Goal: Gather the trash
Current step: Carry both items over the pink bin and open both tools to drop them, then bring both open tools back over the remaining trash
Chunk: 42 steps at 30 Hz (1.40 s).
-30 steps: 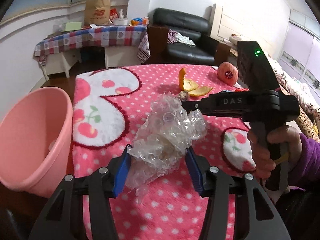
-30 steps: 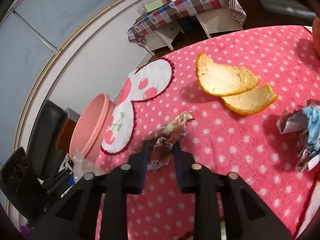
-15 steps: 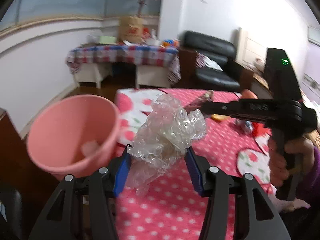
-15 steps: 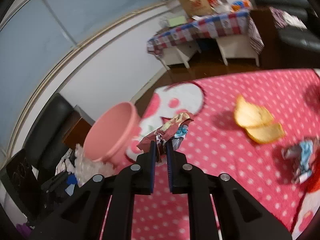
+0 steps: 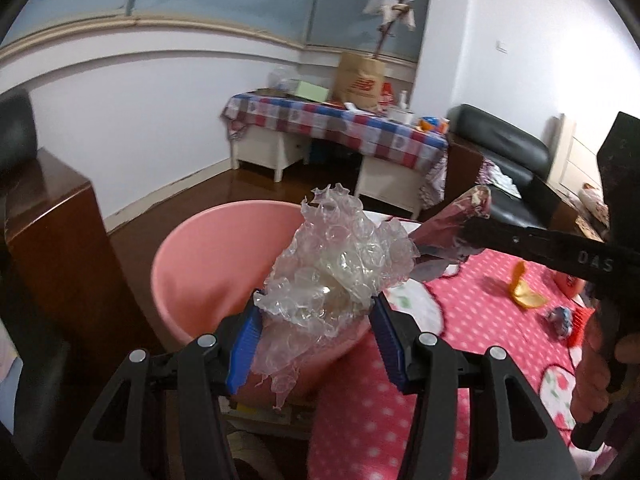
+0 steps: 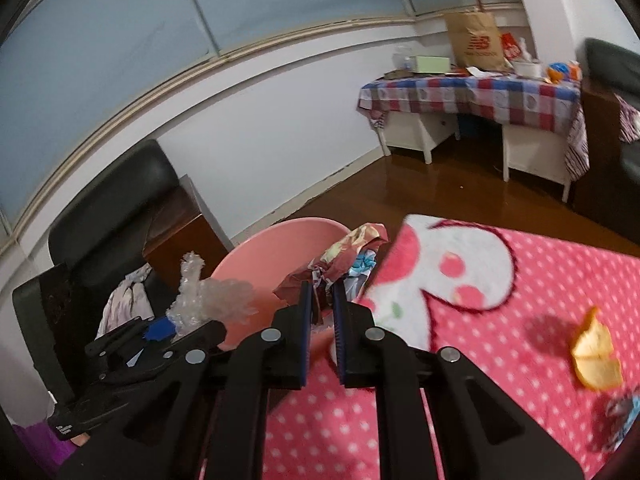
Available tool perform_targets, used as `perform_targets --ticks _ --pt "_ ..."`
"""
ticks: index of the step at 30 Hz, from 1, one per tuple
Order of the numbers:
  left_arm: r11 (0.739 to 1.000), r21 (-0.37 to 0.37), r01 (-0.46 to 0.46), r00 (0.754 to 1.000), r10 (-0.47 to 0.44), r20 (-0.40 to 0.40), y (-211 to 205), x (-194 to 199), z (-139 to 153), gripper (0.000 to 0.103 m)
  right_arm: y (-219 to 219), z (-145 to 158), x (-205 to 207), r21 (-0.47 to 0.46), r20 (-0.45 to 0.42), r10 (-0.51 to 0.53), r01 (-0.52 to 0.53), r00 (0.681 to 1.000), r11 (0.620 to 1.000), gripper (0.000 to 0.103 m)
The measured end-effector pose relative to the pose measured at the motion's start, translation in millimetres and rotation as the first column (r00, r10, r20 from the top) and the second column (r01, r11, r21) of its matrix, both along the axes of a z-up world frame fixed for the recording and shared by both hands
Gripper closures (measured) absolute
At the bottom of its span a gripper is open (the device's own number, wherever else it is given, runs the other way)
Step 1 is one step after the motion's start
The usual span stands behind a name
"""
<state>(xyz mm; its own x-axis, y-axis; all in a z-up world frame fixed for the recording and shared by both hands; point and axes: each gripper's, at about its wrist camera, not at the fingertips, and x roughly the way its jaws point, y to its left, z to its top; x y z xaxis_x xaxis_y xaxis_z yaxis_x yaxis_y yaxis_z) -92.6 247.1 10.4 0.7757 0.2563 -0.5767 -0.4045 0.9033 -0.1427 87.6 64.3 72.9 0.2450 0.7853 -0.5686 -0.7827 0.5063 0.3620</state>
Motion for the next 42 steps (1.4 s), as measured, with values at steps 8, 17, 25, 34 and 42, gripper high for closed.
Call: perform_targets --ticks 8,17,25,34,42 --pt "0.997 -0.006 -0.073 0.997 0.073 -0.018 28 3 -10 0.051 35 -7 -8 -0.061 0.026 0.047 -0.045 0.999 0.997 0.092" --pt "0.992 0.005 -0.128 0.99 0.128 -0.064 39 15 -20 0.05 68 -18 -16 -0.123 0.04 0.095 -0.089 0.995 0.988 0.092" --pt "0.989 -0.011 -0.147 0.986 0.146 -0.076 47 18 -26 0.047 82 -28 -13 -0.167 -0.003 0.125 -0.124 0.992 0.978 0.085" --pt "0.991 -0.03 -0.133 0.99 0.131 -0.058 48 19 -26 0.044 74 -30 -7 -0.153 -0.013 0.112 -0.113 0.994 0.982 0.071" --pt "0.99 -0.006 -0.142 0.99 0.142 -0.018 45 3 -7 0.044 -1 -3 9 -0.078 0.037 -0.006 0.009 0.999 0.997 0.071"
